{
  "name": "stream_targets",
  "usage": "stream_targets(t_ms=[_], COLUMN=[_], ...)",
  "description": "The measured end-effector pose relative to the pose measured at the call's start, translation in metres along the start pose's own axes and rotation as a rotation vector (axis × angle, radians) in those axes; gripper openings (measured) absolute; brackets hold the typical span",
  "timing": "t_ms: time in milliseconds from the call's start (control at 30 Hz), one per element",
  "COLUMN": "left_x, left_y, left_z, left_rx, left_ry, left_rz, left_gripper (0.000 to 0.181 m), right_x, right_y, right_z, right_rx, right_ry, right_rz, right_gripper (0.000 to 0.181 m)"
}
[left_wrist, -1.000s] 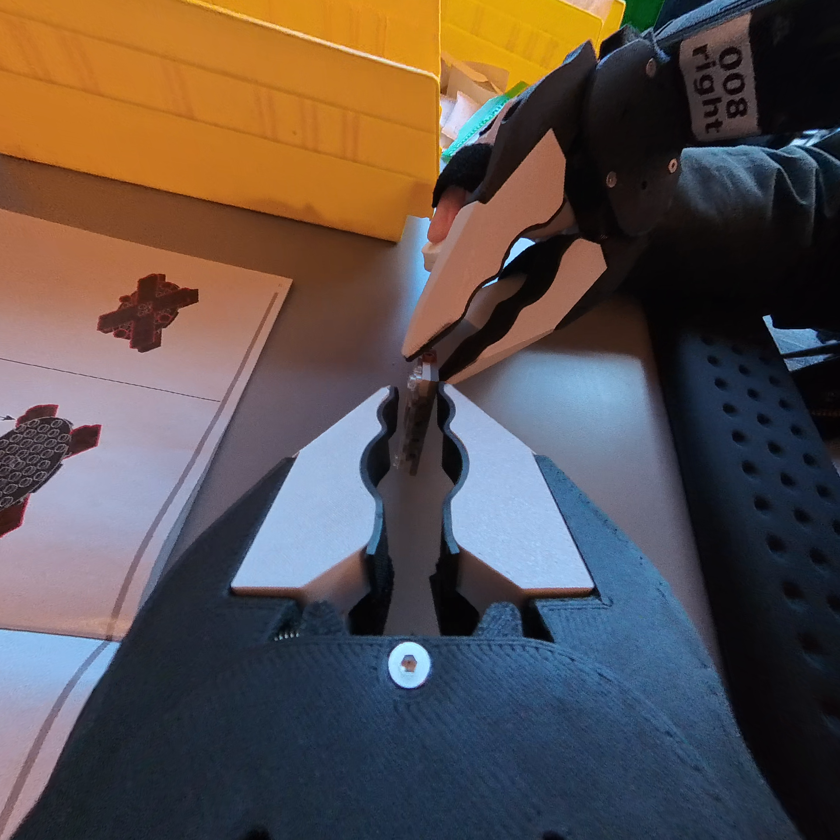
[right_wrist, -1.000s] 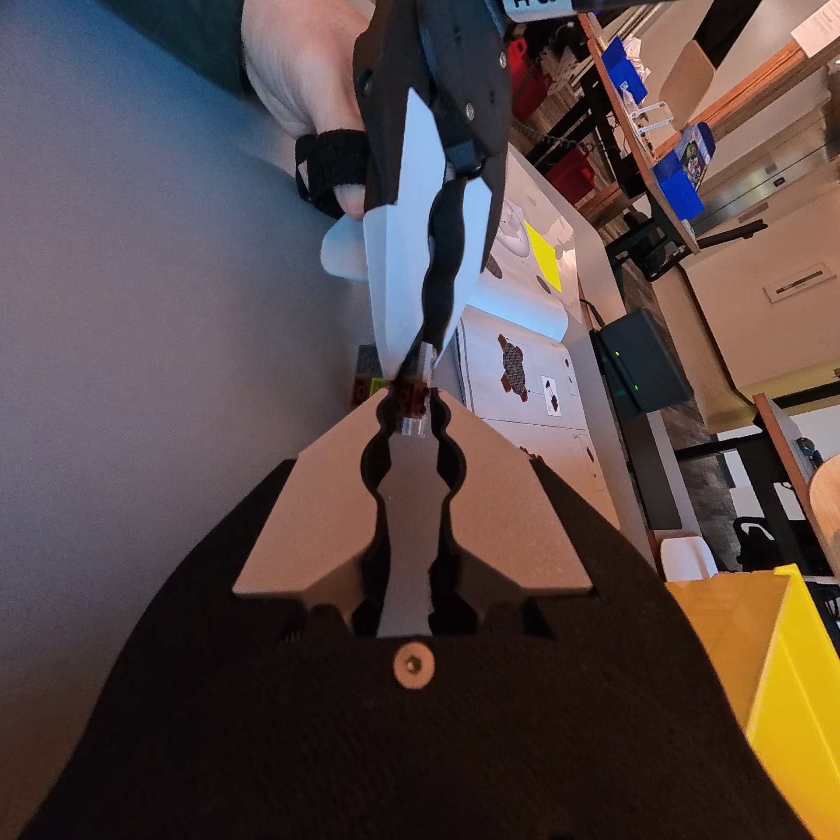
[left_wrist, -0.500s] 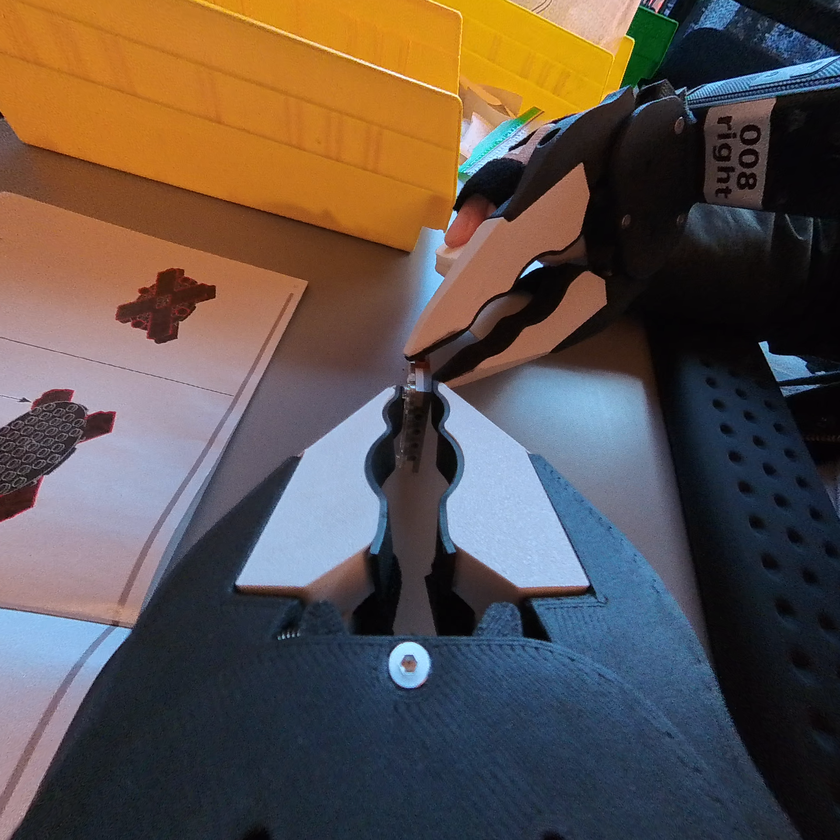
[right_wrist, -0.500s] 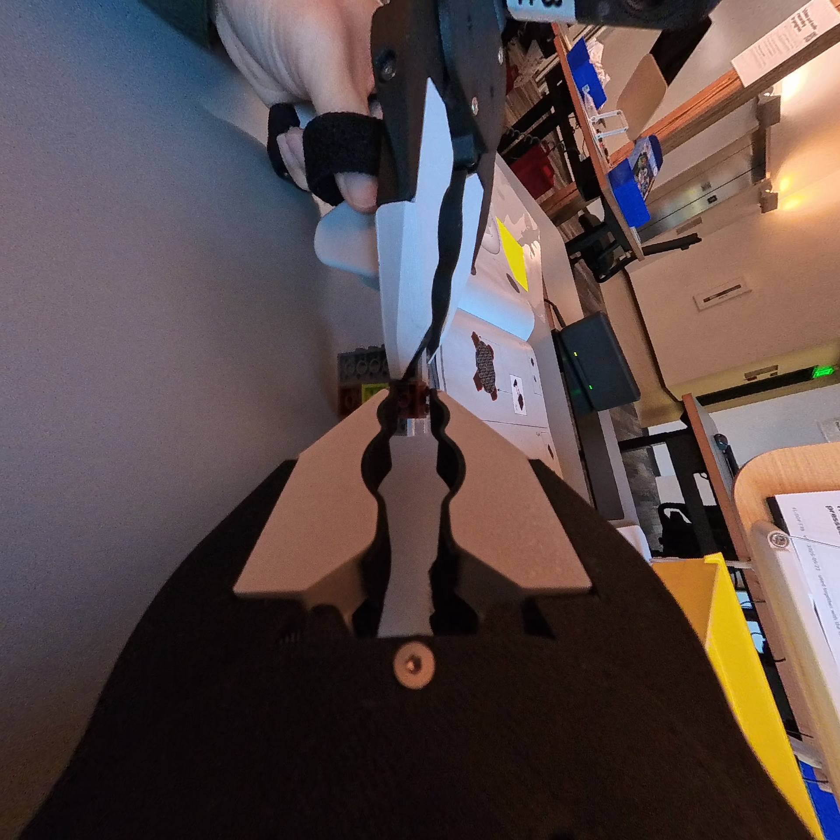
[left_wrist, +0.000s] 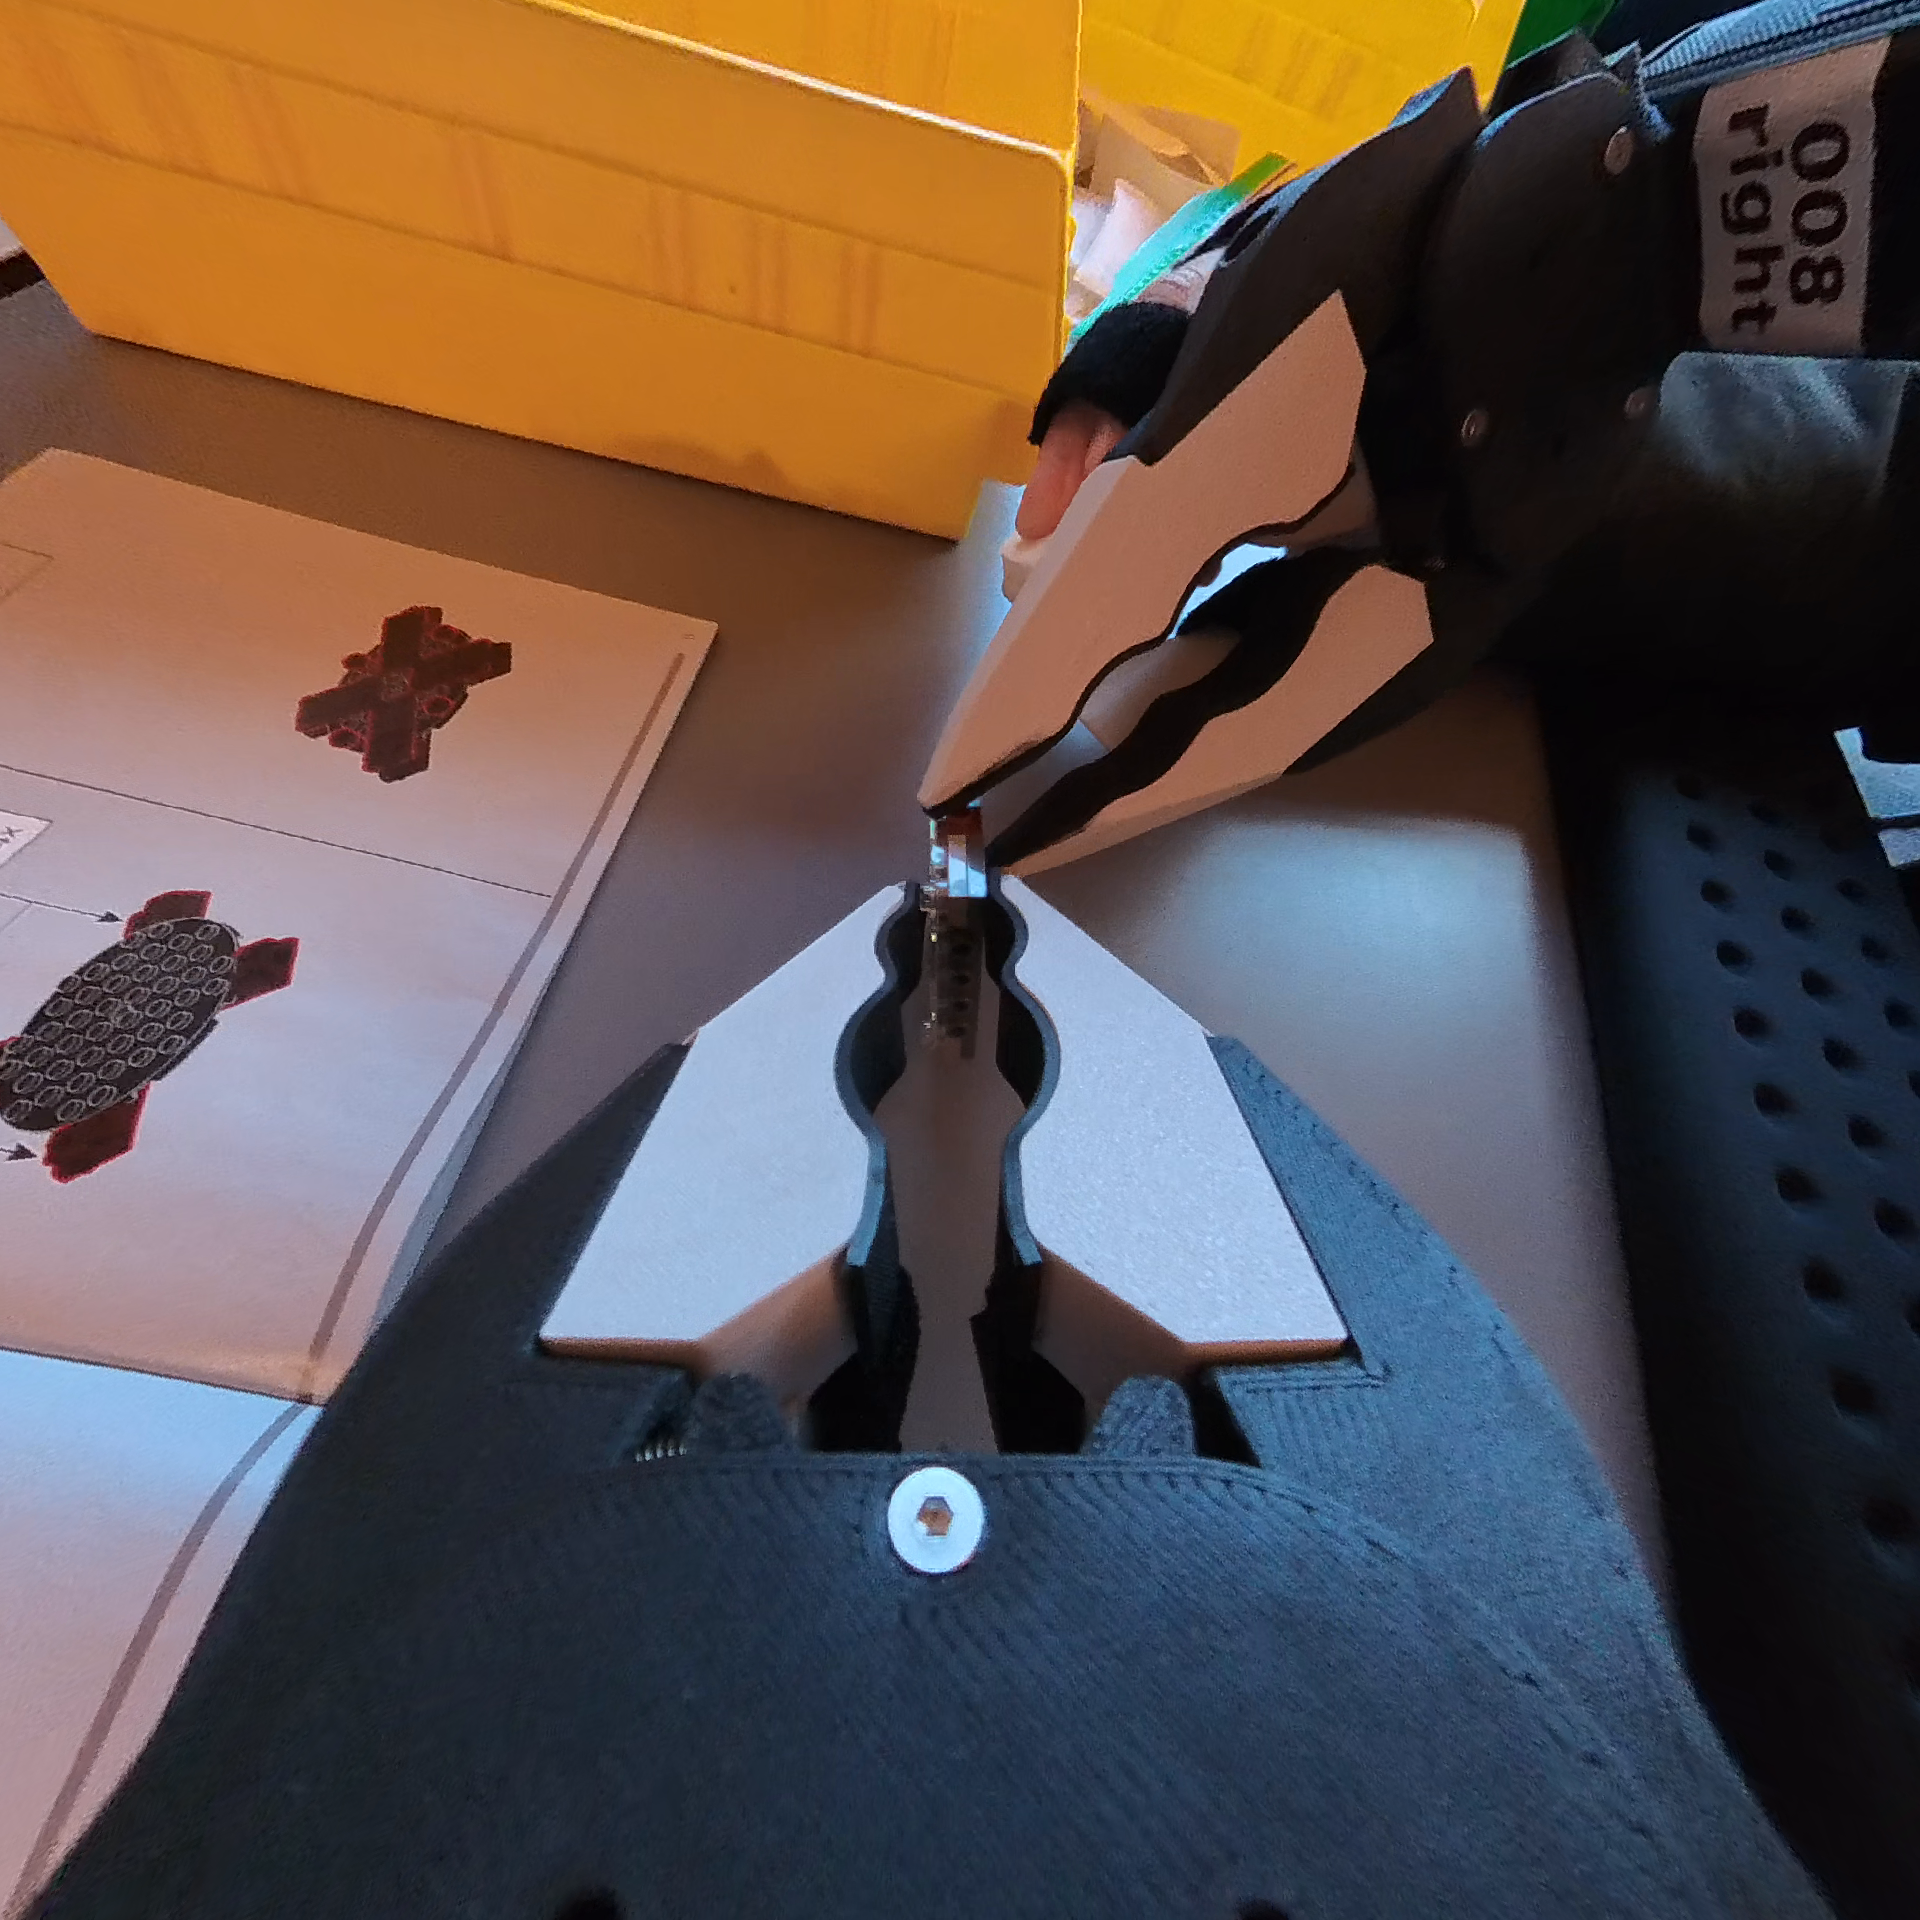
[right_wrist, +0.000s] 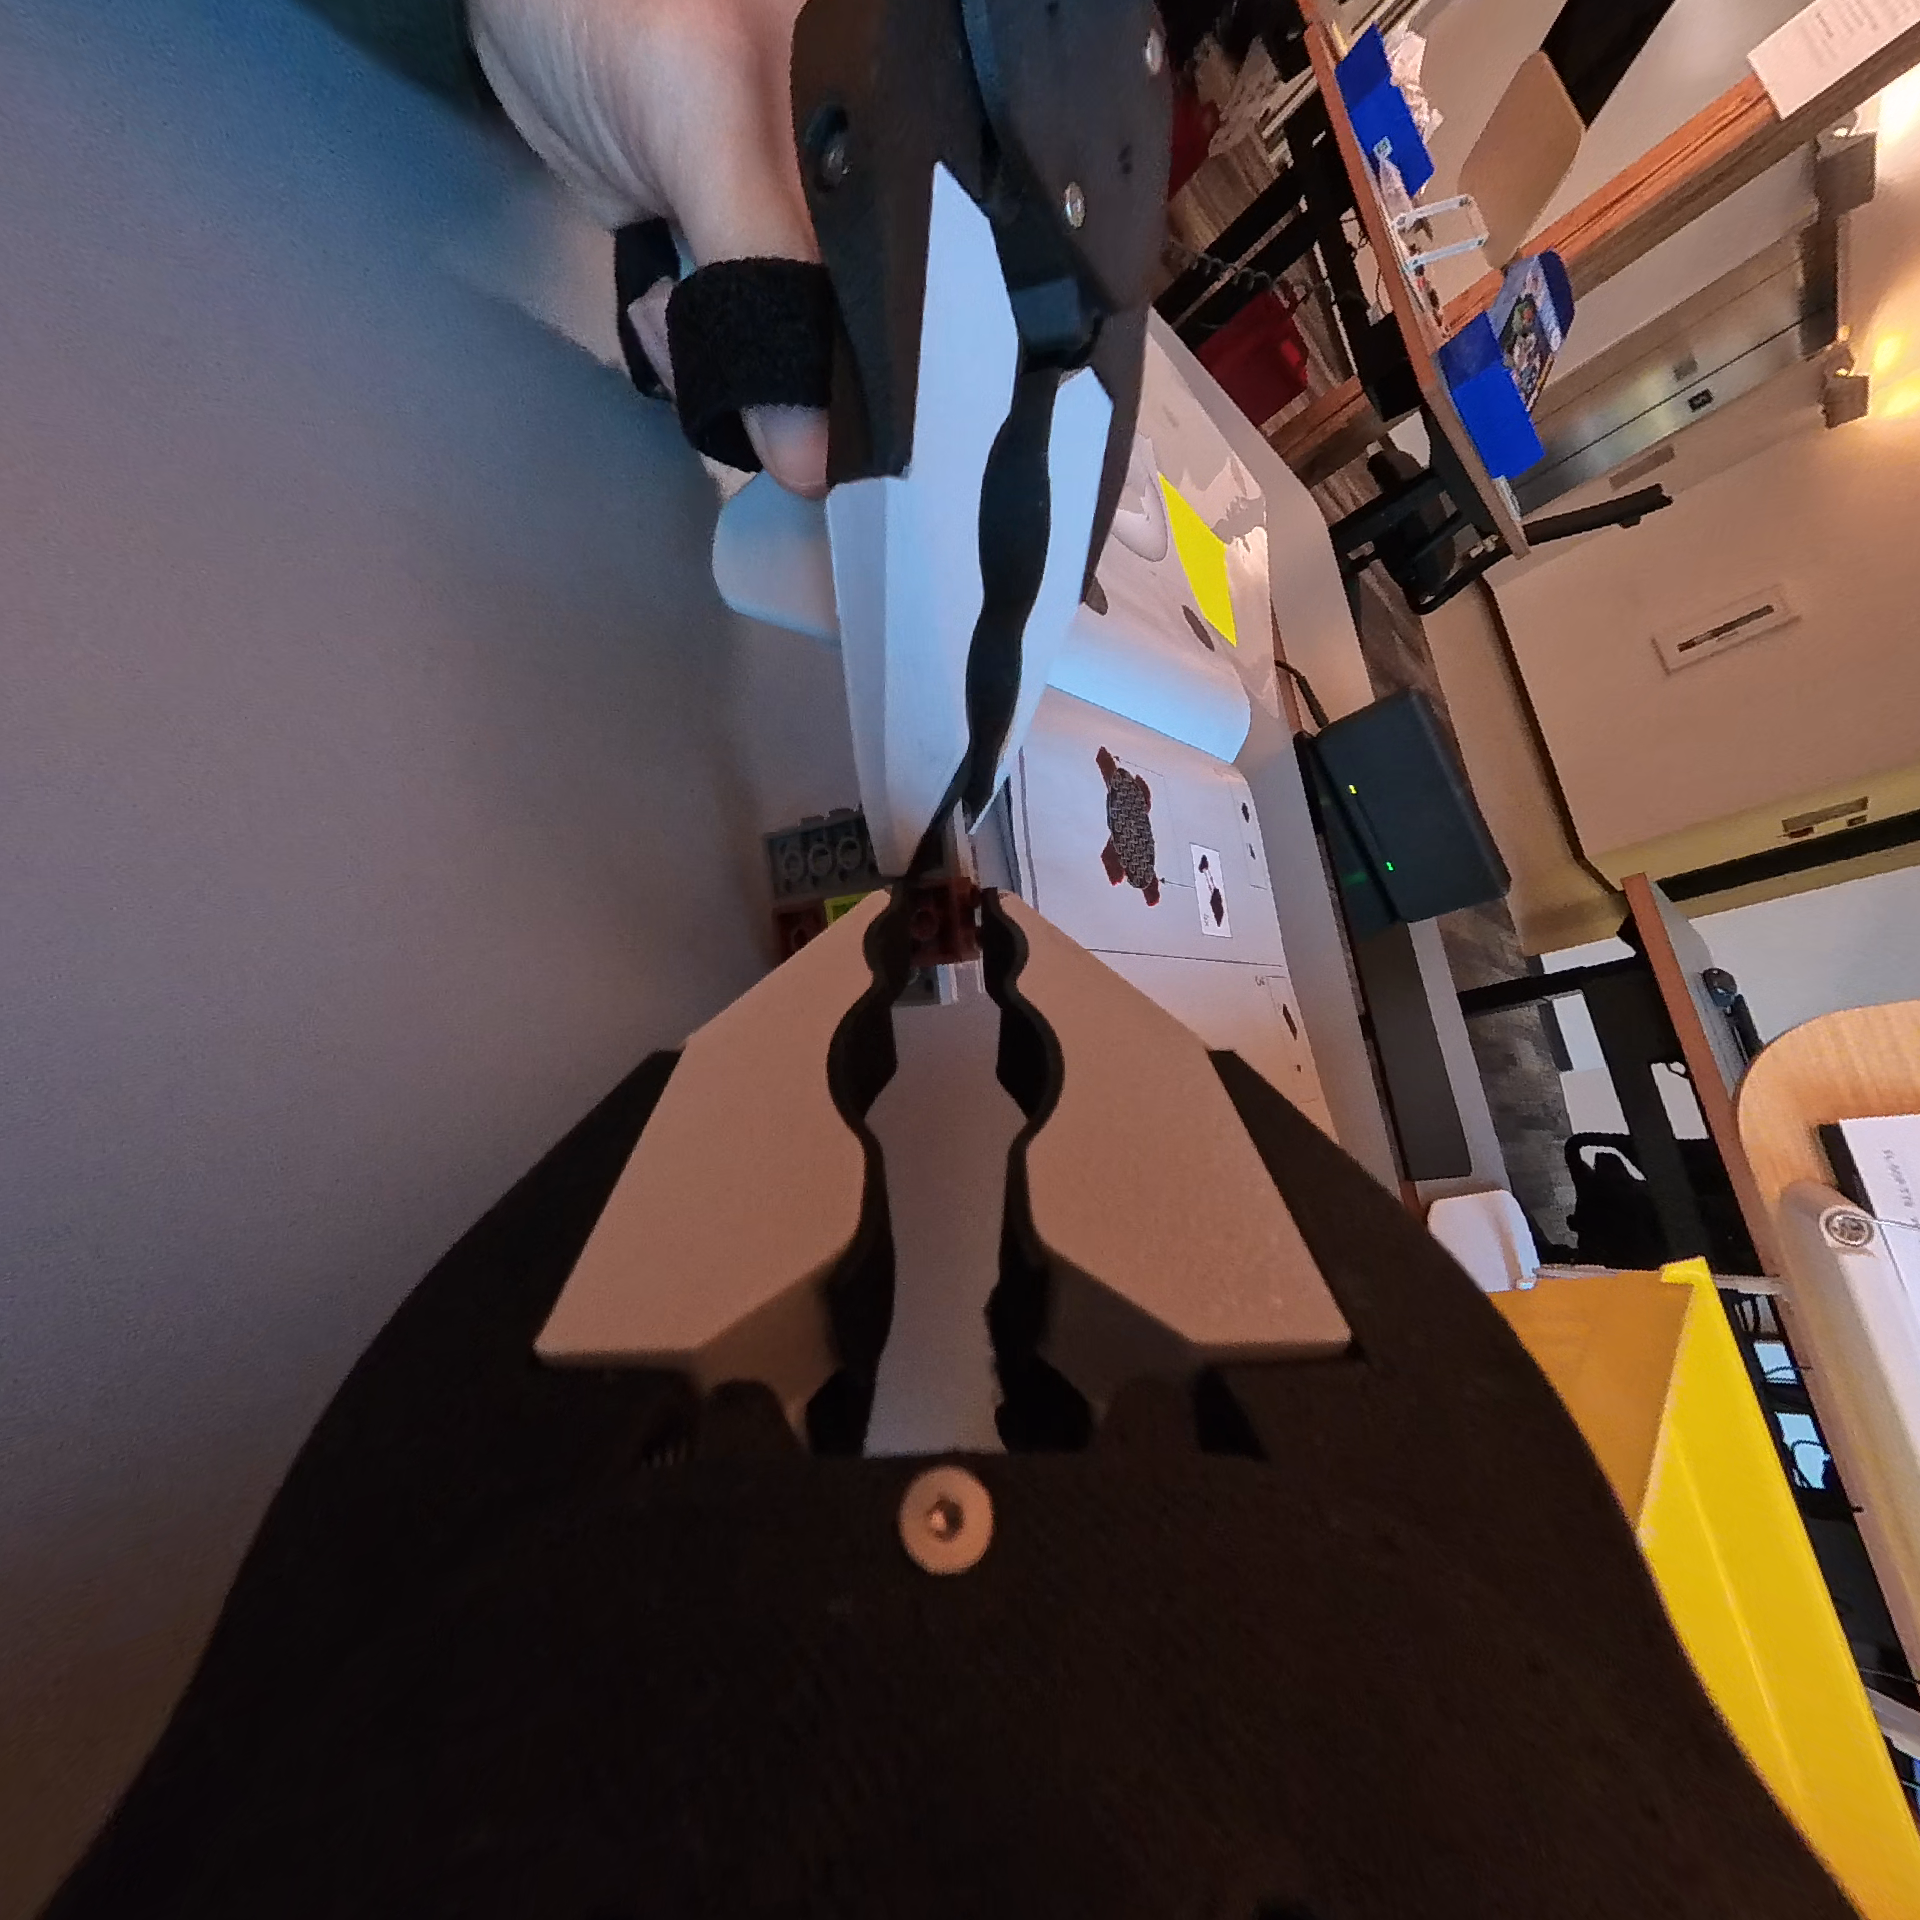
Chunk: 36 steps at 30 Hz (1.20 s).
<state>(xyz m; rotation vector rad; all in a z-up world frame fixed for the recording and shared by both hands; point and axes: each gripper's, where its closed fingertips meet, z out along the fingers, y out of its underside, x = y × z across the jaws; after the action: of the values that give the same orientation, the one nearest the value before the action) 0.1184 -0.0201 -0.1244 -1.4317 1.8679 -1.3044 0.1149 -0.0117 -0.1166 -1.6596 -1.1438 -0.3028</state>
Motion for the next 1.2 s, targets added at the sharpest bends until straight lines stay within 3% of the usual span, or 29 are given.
stream_targets(t_ms=[1000, 1100, 1167, 1200], left_x=[0.003, -0.029, -0.018, -0.013], left_y=[0.002, 0.004, -0.008, -0.009], left_z=[0.002, -0.012, -0.021, -0.02], left_rx=[0.002, 0.016, 0.083, 0.082], left_ry=[0.038, -0.117, -0.004, 0.007], left_rz=[-0.139, -0.155, -0.214, -0.201], left_gripper=[0.01, 0.01, 0.009, 0.009], right_x=[-0.003, -0.032, -0.029, -0.029], right_y=[-0.002, -0.012, 0.0, 0.001], right_z=[-0.007, -0.01, -0.003, -0.002], right_rx=[-0.011, 0.055, -0.049, -0.045], right_ry=[0.082, -0.028, 0.018, 0.009], right_rz=[-0.171, -0.234, -0.343, -0.302], right_gripper=[0.009, 0.003, 0.004, 0.004])
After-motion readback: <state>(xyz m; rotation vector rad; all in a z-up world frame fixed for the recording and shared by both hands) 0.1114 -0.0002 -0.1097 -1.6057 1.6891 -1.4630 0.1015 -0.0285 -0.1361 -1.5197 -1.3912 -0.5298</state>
